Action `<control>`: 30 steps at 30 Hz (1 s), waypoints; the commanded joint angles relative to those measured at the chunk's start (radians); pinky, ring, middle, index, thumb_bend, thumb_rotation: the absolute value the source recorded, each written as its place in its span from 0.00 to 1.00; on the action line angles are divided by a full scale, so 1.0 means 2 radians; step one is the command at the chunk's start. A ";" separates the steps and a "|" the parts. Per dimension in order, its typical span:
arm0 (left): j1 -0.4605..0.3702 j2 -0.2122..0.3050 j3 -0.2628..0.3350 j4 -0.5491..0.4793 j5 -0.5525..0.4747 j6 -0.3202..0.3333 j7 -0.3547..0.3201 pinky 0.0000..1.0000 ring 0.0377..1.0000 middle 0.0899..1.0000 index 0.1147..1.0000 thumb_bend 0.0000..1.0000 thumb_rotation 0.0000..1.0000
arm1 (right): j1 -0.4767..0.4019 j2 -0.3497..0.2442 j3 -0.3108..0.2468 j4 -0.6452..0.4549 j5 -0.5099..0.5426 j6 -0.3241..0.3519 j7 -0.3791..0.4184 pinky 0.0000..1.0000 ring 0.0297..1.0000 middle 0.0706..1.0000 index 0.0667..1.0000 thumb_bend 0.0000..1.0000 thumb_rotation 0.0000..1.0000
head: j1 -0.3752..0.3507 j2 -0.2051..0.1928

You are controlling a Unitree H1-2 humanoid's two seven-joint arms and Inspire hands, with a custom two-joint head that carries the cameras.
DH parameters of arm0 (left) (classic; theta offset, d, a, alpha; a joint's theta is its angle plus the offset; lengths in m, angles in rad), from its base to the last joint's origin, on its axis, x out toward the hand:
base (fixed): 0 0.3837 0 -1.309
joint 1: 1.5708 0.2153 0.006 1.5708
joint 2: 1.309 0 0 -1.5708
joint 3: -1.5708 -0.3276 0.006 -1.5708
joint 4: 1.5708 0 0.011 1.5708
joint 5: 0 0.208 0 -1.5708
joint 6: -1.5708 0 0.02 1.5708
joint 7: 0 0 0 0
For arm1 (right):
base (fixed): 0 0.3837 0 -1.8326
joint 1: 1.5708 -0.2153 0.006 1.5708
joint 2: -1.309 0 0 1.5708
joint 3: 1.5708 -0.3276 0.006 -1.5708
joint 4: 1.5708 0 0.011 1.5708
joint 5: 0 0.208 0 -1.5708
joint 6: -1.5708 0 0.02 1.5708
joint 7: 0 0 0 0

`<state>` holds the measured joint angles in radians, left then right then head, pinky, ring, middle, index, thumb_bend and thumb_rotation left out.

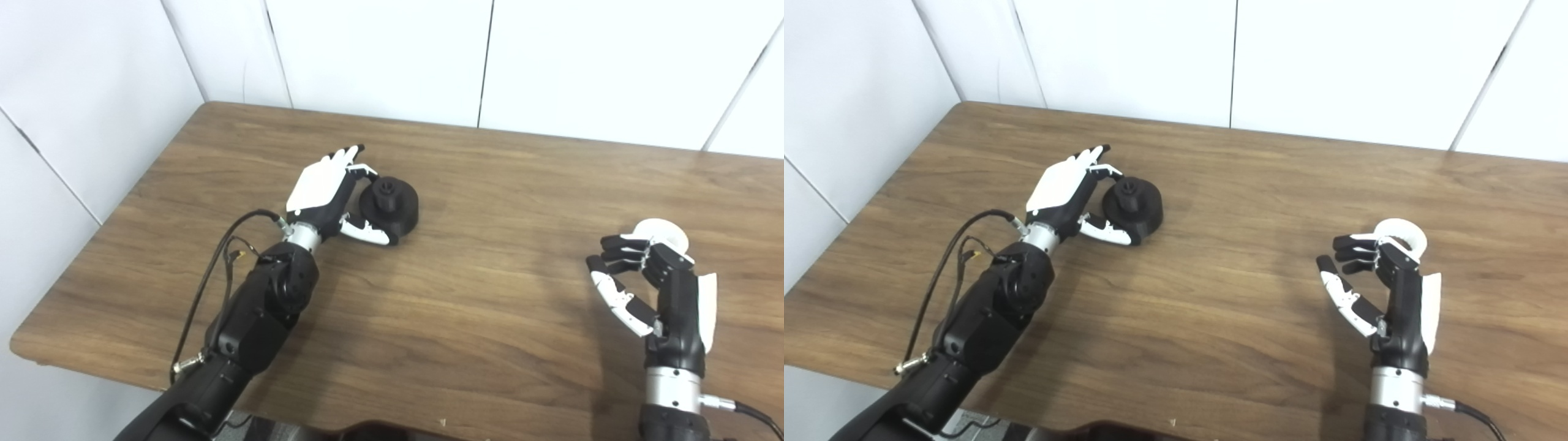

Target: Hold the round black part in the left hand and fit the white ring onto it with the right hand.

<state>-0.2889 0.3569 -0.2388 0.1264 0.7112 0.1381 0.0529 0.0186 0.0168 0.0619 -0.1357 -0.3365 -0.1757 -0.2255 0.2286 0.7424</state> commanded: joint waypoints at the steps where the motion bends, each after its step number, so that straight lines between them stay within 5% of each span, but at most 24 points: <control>1: -0.004 0.003 -0.003 -0.021 0.006 -0.012 0.000 1.00 1.00 1.00 0.55 0.93 0.34 | 0.009 -0.004 -0.002 -0.004 0.000 -0.008 0.004 0.45 0.52 0.55 0.46 0.50 0.14 | -0.001 0.001; 20: 0.067 -0.043 -0.051 -0.137 0.012 -0.020 -0.046 1.00 1.00 1.00 0.55 0.94 0.39 | 0.009 0.002 -0.002 -0.009 -0.004 0.001 0.007 0.45 0.52 0.56 0.46 0.50 0.14 | -0.016 0.007; 30: 0.113 -0.063 -0.072 -0.156 0.016 -0.041 -0.054 1.00 1.00 1.00 0.55 0.96 0.39 | 0.005 0.011 0.003 -0.009 -0.011 0.006 0.002 0.45 0.53 0.56 0.46 0.50 0.14 | -0.041 0.016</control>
<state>-0.0634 0.2299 -0.3756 -0.1625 0.7339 0.0833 -0.0576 0.0200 0.0225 0.0632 -0.1398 -0.3432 -0.1590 -0.2139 0.1458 0.7731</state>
